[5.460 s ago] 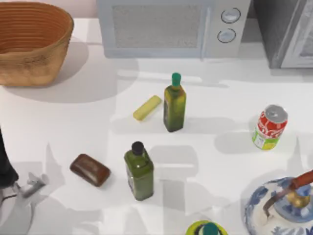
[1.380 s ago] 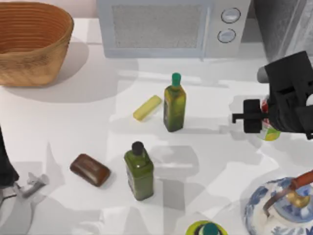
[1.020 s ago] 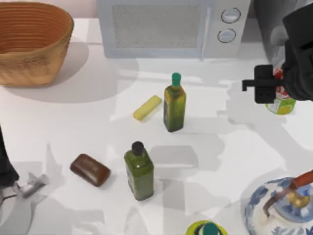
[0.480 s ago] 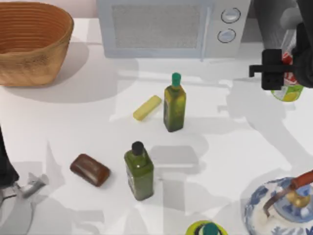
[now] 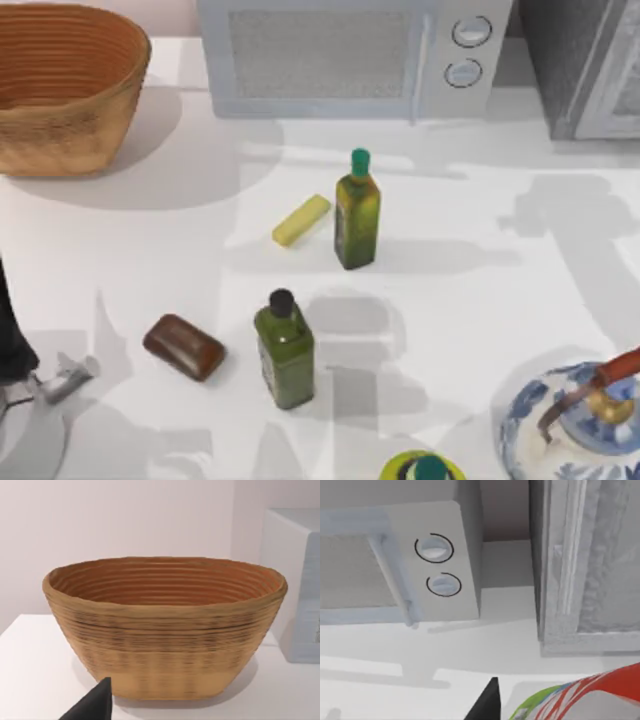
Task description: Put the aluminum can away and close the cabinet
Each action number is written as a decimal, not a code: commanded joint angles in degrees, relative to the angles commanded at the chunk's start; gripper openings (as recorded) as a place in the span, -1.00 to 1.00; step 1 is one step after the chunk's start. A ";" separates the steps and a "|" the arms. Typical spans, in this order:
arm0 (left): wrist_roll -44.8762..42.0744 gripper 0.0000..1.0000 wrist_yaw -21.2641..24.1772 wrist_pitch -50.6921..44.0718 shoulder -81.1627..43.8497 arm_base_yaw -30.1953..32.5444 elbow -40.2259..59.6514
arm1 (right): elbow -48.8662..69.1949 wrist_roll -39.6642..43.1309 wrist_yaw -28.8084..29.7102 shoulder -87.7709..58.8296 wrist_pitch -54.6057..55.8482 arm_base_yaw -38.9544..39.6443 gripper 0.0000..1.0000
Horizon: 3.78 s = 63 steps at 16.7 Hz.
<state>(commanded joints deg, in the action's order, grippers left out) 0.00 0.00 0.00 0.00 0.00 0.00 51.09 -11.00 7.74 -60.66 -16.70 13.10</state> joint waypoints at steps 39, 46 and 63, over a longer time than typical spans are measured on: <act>0.00 1.00 0.00 0.00 0.00 0.00 0.00 | 31.23 9.68 3.89 8.79 2.15 -5.54 -1.00; 0.00 1.00 0.00 0.00 0.00 0.00 0.00 | 46.79 9.79 3.64 -11.91 -5.94 -2.94 -1.00; 0.00 1.00 0.00 0.00 0.00 0.00 0.00 | 70.48 9.37 1.93 -33.92 -14.73 -4.39 -1.00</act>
<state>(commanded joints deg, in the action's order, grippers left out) 0.00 0.00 0.00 0.00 0.00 0.00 121.58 -1.63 9.67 -94.58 -31.43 8.71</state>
